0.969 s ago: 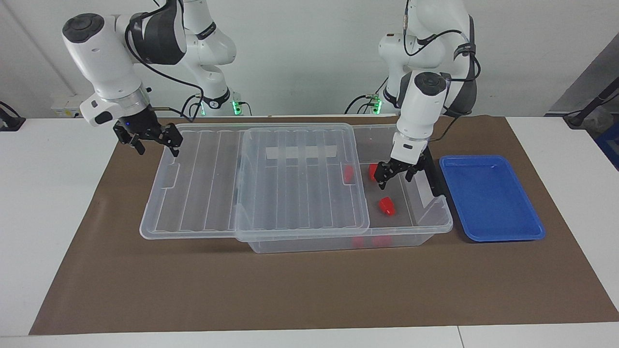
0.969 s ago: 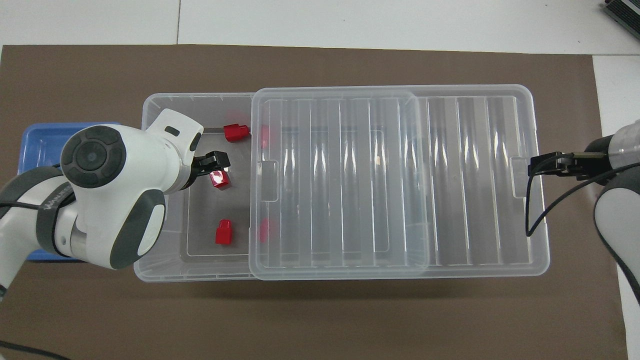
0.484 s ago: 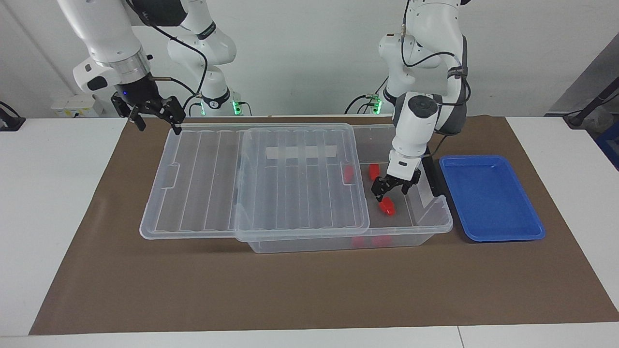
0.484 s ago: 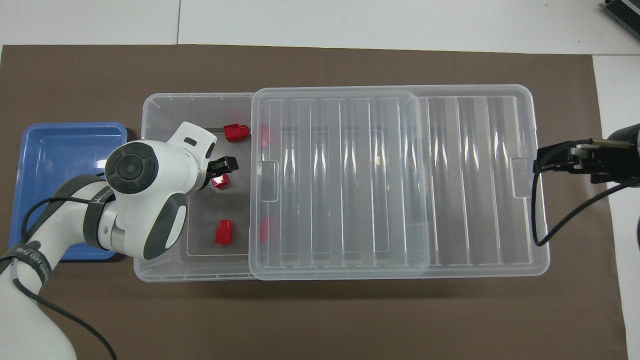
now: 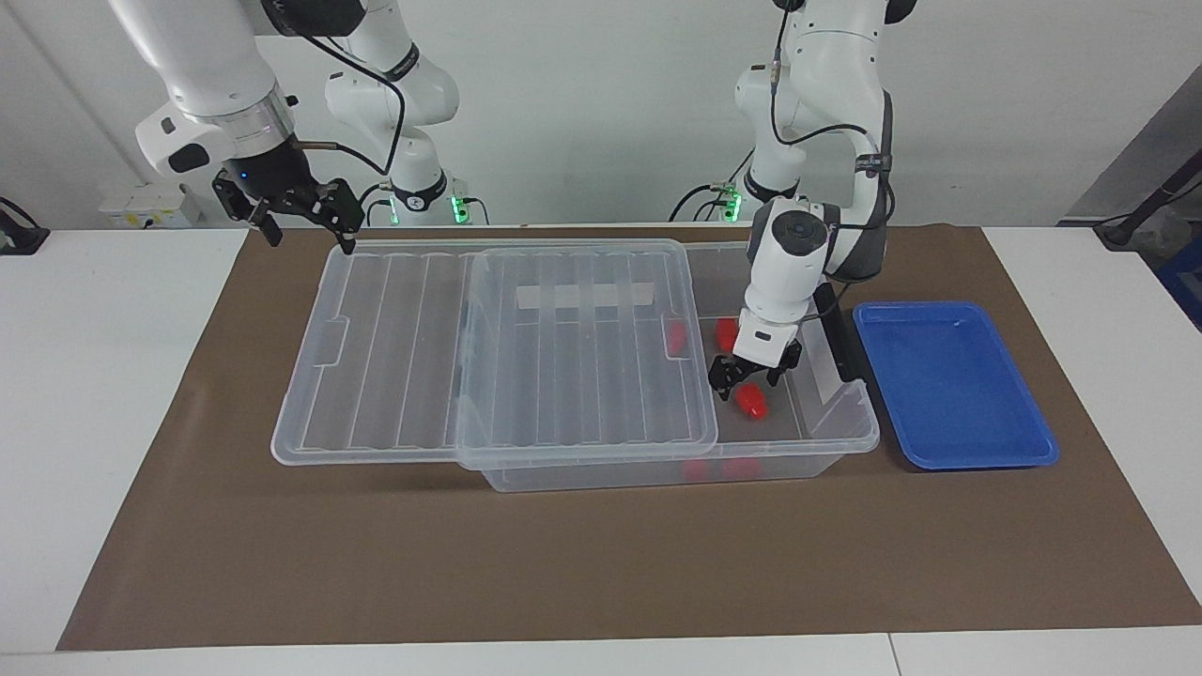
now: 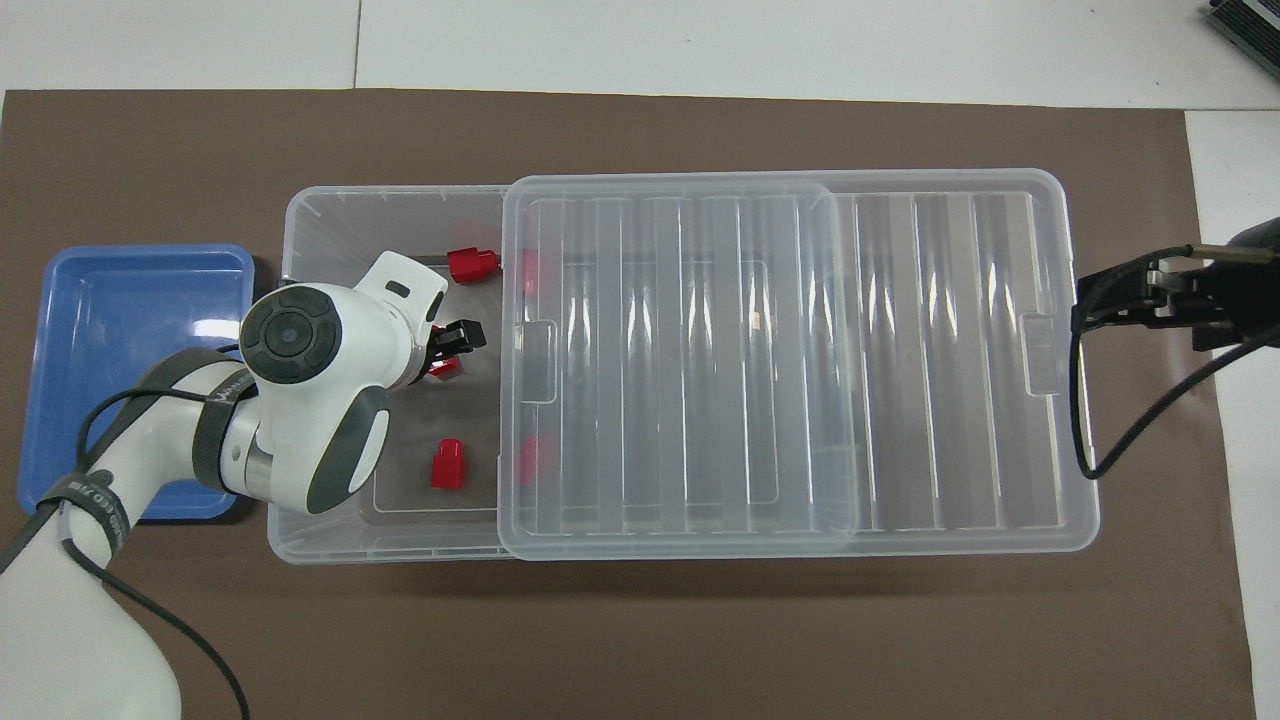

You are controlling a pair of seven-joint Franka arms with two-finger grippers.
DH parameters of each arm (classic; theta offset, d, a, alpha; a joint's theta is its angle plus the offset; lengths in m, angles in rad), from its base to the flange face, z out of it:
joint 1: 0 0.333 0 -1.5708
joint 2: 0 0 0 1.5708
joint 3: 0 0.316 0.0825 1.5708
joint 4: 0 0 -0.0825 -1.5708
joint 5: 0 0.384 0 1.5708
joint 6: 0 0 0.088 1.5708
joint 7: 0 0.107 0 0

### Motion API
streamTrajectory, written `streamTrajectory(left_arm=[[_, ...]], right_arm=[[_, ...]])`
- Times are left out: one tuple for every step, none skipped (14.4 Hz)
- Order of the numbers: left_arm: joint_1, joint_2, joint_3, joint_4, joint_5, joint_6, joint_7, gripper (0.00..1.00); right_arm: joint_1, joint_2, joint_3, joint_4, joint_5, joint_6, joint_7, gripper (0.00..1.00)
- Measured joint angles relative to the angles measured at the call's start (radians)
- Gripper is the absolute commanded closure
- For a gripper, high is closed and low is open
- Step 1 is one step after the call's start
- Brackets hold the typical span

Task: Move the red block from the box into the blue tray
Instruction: 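Grasp the red block with the left gripper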

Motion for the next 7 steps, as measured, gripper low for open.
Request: streamTrajectory(left_arm=[[-0.002, 0.006, 0.000, 0.000, 0.003, 0.004, -0.002, 0.00], [-0.002, 0.010, 0.000, 0.000, 0.010, 0.006, -0.002, 0.01], [-0.002, 0.012, 0.001, 0.000, 0.019, 0.006, -0.003, 0.12], [-0.002, 0.012, 0.001, 0.000, 0.025, 0.007, -0.003, 0.29], [-0.002, 0.012, 0.001, 0.000, 0.026, 0.007, -0.003, 0.48], [-0.002, 0.012, 0.001, 0.000, 0.027, 0.007, -0.003, 0.70], [-0.002, 0.012, 0.001, 0.000, 0.028, 0.007, -0.003, 0.87]], right_arm=[[0.000, -0.002, 0.000, -0.005, 0.000, -0.003, 0.000, 0.00], [0.000, -0.003, 0.001, -0.012, 0.000, -0.003, 0.000, 0.00], [0.000, -0.004, 0.002, -0.018, 0.000, 0.001, 0.000, 0.00], [0.000, -0.004, 0.003, -0.024, 0.000, 0.009, 0.000, 0.00], [0.000, -0.004, 0.004, -0.028, 0.000, 0.019, 0.000, 0.00], [0.000, -0.005, 0.004, -0.032, 0.000, 0.022, 0.000, 0.00], [0.000, -0.006, 0.004, -0.035, 0.000, 0.023, 0.000, 0.00]])
